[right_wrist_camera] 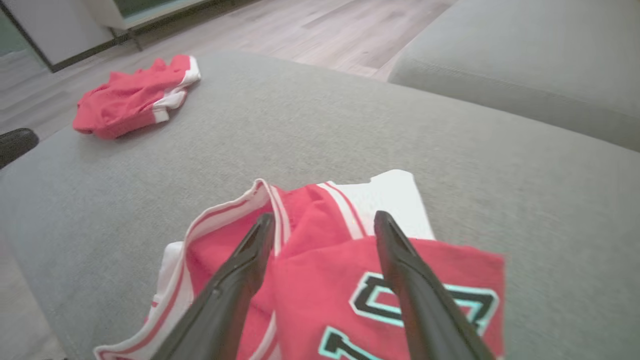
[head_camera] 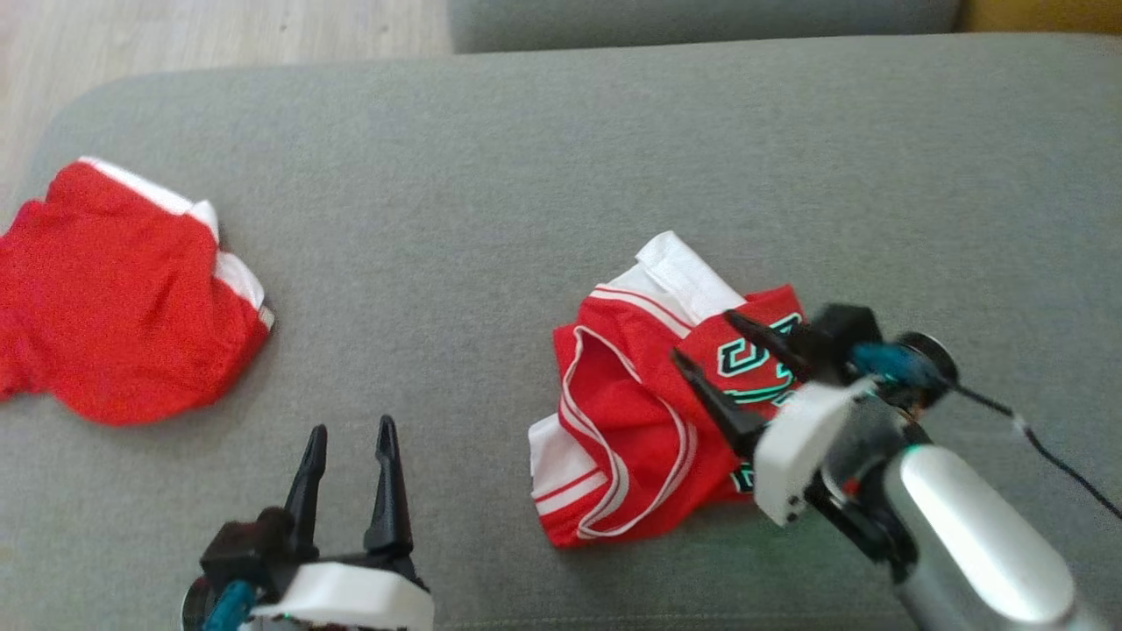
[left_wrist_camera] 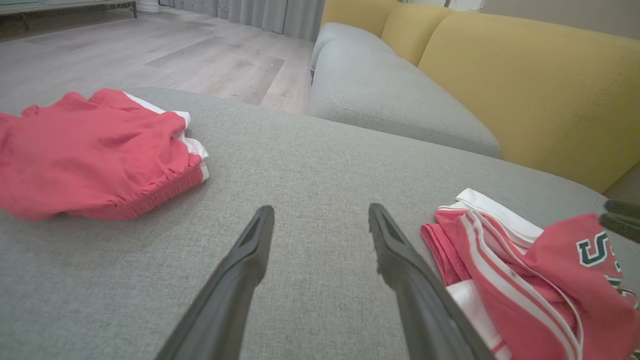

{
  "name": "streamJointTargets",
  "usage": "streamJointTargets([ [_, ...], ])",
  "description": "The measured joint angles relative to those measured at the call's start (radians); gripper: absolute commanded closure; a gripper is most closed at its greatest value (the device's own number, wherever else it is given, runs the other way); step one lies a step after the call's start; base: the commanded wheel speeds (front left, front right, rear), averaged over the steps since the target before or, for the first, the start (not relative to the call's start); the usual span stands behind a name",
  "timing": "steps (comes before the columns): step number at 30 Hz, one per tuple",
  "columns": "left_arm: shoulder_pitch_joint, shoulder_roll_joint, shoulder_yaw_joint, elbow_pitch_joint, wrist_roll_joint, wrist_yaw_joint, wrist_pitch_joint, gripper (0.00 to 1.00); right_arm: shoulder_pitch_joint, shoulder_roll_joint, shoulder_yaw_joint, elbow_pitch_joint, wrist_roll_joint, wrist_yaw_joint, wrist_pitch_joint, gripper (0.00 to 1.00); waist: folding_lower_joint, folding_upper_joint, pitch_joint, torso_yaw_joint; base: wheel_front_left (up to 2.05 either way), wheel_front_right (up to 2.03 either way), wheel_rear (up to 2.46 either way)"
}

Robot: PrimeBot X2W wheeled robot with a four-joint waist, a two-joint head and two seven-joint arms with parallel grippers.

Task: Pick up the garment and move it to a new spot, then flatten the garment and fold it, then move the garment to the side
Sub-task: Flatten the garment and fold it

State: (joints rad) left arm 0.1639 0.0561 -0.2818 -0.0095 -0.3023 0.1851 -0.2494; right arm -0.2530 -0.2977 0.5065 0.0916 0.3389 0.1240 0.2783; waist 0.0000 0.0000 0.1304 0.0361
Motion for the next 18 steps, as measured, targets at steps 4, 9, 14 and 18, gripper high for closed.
streamJointTargets([
  [4,-0.033,0.000,-0.021,0.000,-0.002,0.001,0.000,0.00,-0.093,0.003,0.074,0.053,0.052,0.000,0.102,0.00,0.0000,0.0000,0.027,0.028,0.00,0.00,0.00],
  [9,-0.067,0.000,-0.045,0.001,-0.019,0.010,0.000,0.00,-0.192,0.007,0.119,0.127,0.081,0.000,0.169,0.00,0.0000,0.0000,0.062,0.065,0.00,0.00,0.00],
  [14,-0.093,-0.001,-0.062,0.007,-0.019,0.013,0.000,0.00,-0.268,0.030,0.166,0.213,0.084,0.000,0.208,0.00,0.0000,0.0000,0.093,0.097,0.00,0.00,0.00],
  [18,-0.102,-0.001,-0.063,0.011,-0.026,0.014,0.000,0.00,-0.282,0.047,0.207,0.245,0.093,0.000,0.225,0.00,0.0000,0.0000,0.101,0.105,0.00,0.00,0.00],
])
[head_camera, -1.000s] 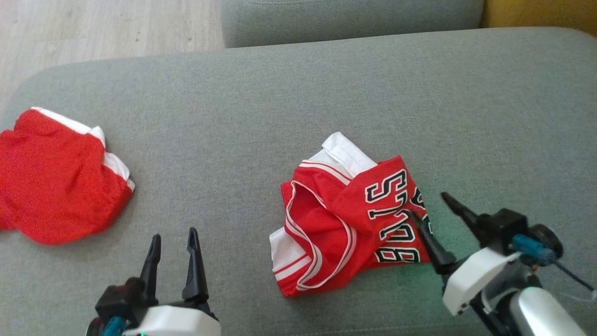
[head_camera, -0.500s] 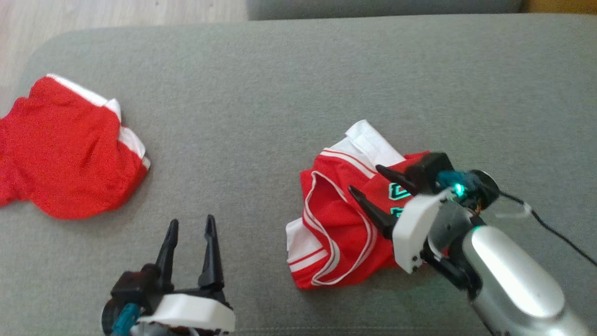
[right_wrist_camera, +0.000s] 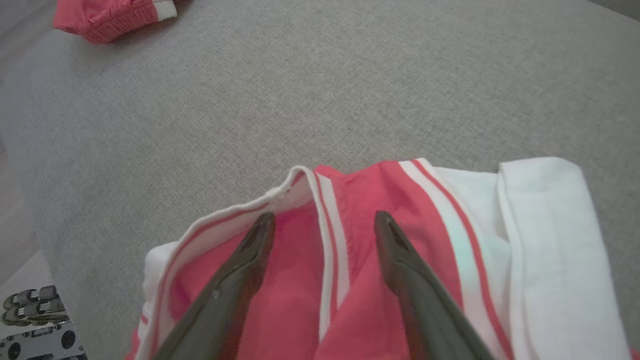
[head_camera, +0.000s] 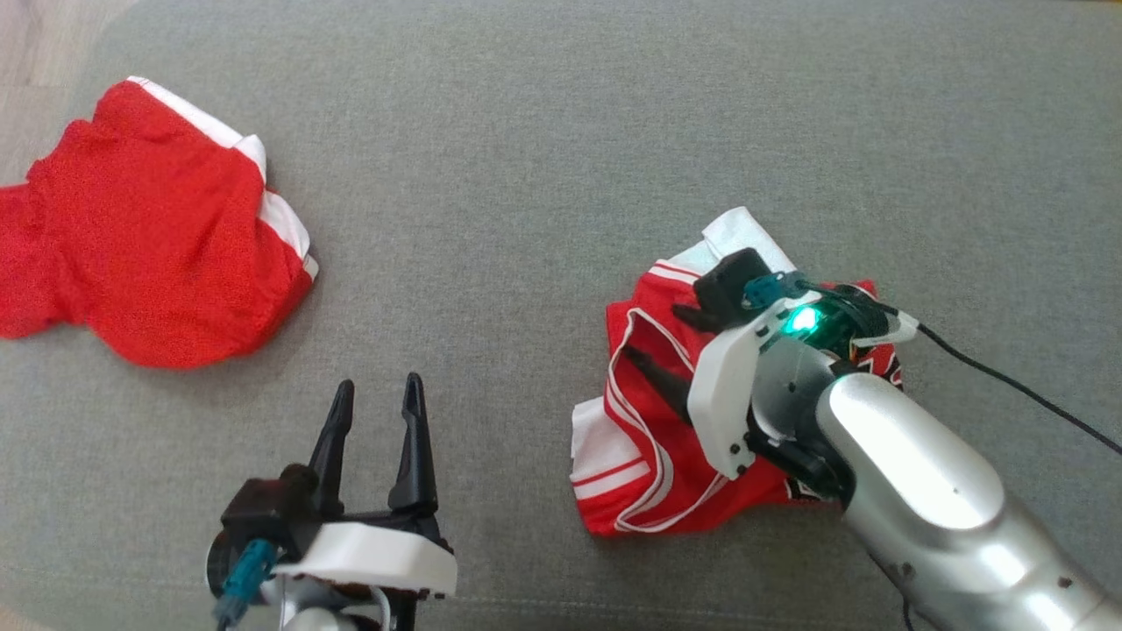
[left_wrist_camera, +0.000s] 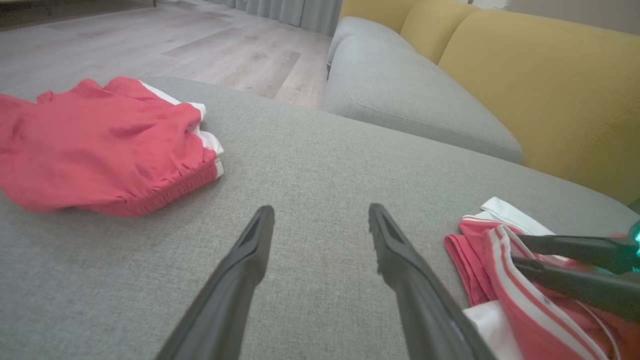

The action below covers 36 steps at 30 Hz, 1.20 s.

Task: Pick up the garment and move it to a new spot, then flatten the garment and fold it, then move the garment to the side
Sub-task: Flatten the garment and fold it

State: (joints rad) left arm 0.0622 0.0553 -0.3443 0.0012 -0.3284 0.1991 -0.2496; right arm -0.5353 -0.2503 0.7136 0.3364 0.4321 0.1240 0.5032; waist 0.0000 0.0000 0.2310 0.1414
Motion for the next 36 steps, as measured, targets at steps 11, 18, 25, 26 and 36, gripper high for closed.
streamJointTargets([
  [11,-0.009,0.000,0.001,0.003,0.000,0.003,0.000,0.00,-0.030,0.046,-0.004,0.090,0.005,0.000,-0.094,1.00,0.0000,0.0000,-0.008,-0.025,0.00,0.00,0.00],
  [18,0.000,0.000,0.034,0.001,0.000,0.012,0.000,0.00,0.005,-0.003,-0.061,-0.057,0.003,0.000,-0.225,1.00,0.0000,0.0000,-0.041,-0.073,0.00,0.00,0.00],
  [25,0.037,0.000,0.042,-0.002,0.010,0.009,0.000,0.00,0.175,-0.108,-0.166,-0.281,-0.044,0.000,-0.235,1.00,0.0000,0.0000,-0.073,-0.133,0.00,0.00,0.00],
  [26,0.037,0.000,0.042,-0.003,0.010,0.007,0.000,0.00,0.194,-0.114,-0.184,-0.311,-0.053,0.000,-0.234,1.00,0.0000,0.0000,-0.075,-0.140,0.00,0.00,0.00],
  [36,0.037,0.000,0.043,-0.007,0.012,0.003,0.000,0.00,0.333,-0.154,-0.198,-0.541,-0.095,0.000,-0.211,1.00,0.0000,0.0000,-0.080,-0.173,0.00,0.00,0.00],
])
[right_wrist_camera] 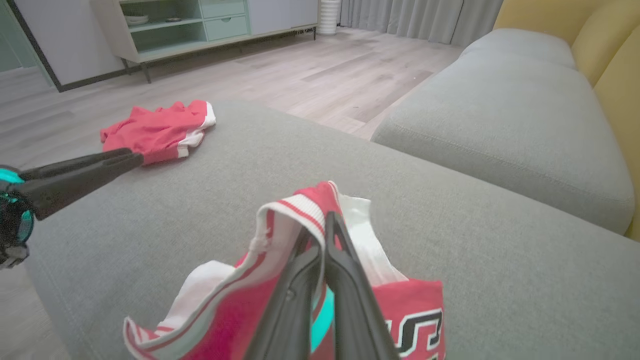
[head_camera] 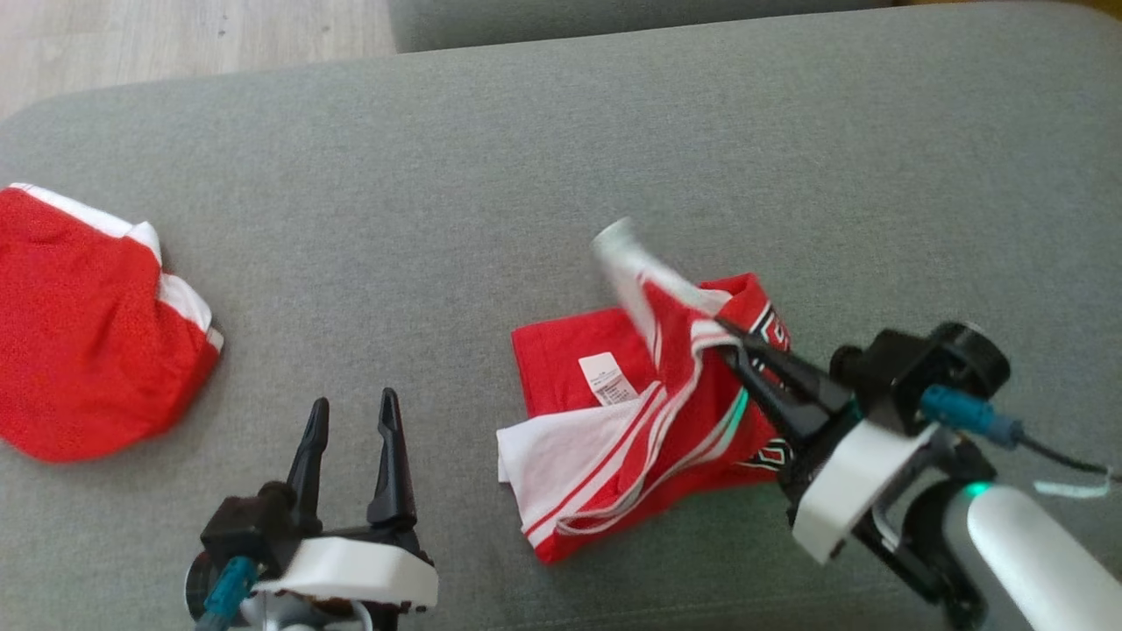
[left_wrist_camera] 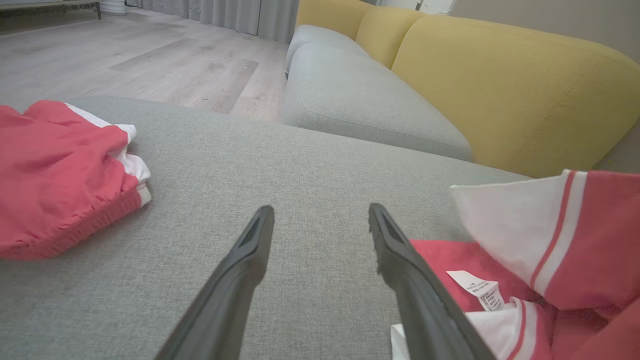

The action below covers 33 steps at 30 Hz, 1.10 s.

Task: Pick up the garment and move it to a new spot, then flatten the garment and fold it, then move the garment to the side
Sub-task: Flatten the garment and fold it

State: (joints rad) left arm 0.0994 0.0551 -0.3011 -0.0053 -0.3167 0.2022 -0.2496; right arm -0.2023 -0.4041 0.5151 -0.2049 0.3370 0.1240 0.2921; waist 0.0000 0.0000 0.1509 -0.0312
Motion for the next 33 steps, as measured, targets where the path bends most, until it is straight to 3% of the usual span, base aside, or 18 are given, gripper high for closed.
streamJointTargets([
  [17,0.000,0.000,-0.003,0.006,0.000,-0.001,0.000,0.00,0.023,-0.052,0.011,-0.074,0.005,0.000,0.095,1.00,0.0000,0.0000,0.010,0.020,0.00,0.00,0.00],
  [20,-0.004,0.000,-0.007,0.006,0.000,-0.001,0.000,0.00,-0.017,-0.050,0.036,-0.019,0.005,0.000,0.108,1.00,0.0000,0.0000,0.028,0.030,0.00,0.00,0.00],
  [25,-0.042,0.000,-0.023,0.009,0.000,-0.009,0.000,0.00,-0.216,-0.048,0.106,0.122,0.008,0.000,0.134,1.00,0.0000,0.0000,0.058,0.060,0.00,0.00,0.00],
  [33,-0.070,0.000,-0.051,0.019,-0.005,-0.009,0.000,0.00,-0.436,-0.024,0.278,0.331,0.024,0.000,0.137,1.00,0.0000,0.0000,0.090,0.126,0.00,0.00,0.00],
])
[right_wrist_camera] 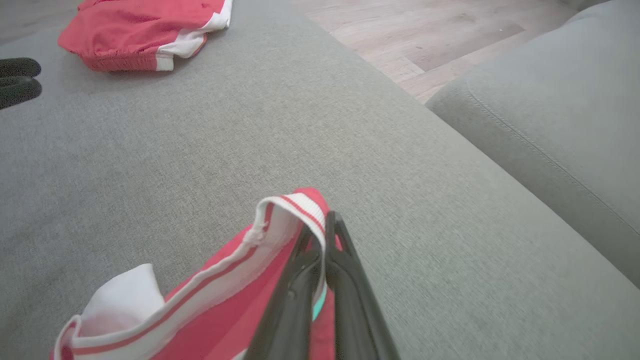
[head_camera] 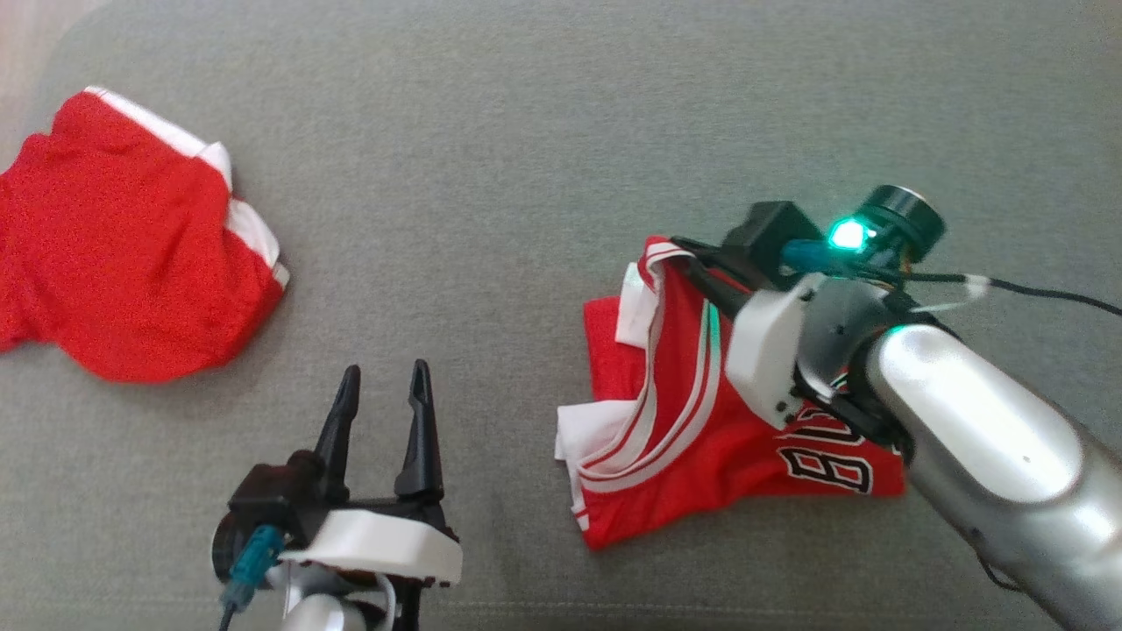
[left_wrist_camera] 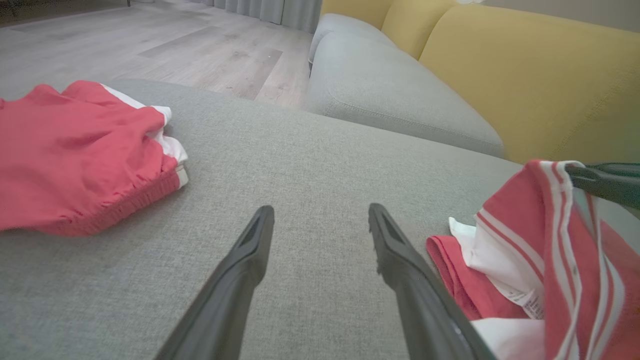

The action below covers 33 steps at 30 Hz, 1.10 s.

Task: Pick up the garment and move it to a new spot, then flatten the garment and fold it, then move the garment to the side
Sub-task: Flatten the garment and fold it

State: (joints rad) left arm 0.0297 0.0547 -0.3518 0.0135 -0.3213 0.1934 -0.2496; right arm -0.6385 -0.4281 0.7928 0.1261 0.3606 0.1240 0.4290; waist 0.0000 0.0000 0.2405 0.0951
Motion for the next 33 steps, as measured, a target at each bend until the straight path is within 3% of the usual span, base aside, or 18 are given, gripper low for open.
streamJointTargets([
  [16,-0.040,-0.002,-0.034,0.012,-0.007,0.000,0.000,0.00,-0.211,0.112,0.268,0.313,-0.026,0.000,-0.188,1.00,0.0000,0.0000,0.045,0.048,0.00,0.00,0.00],
  [32,-0.048,-0.002,-0.062,0.025,-0.007,-0.005,0.000,0.00,-0.274,0.250,0.279,0.561,-0.070,0.000,-0.337,1.00,0.0000,0.0000,0.045,0.067,0.00,0.00,0.00],
  [33,-0.051,-0.002,-0.062,0.026,-0.007,-0.005,0.000,0.00,-0.274,0.253,0.286,0.569,-0.070,0.000,-0.343,0.95,0.0000,0.0000,0.046,0.068,0.00,0.00,0.00],
])
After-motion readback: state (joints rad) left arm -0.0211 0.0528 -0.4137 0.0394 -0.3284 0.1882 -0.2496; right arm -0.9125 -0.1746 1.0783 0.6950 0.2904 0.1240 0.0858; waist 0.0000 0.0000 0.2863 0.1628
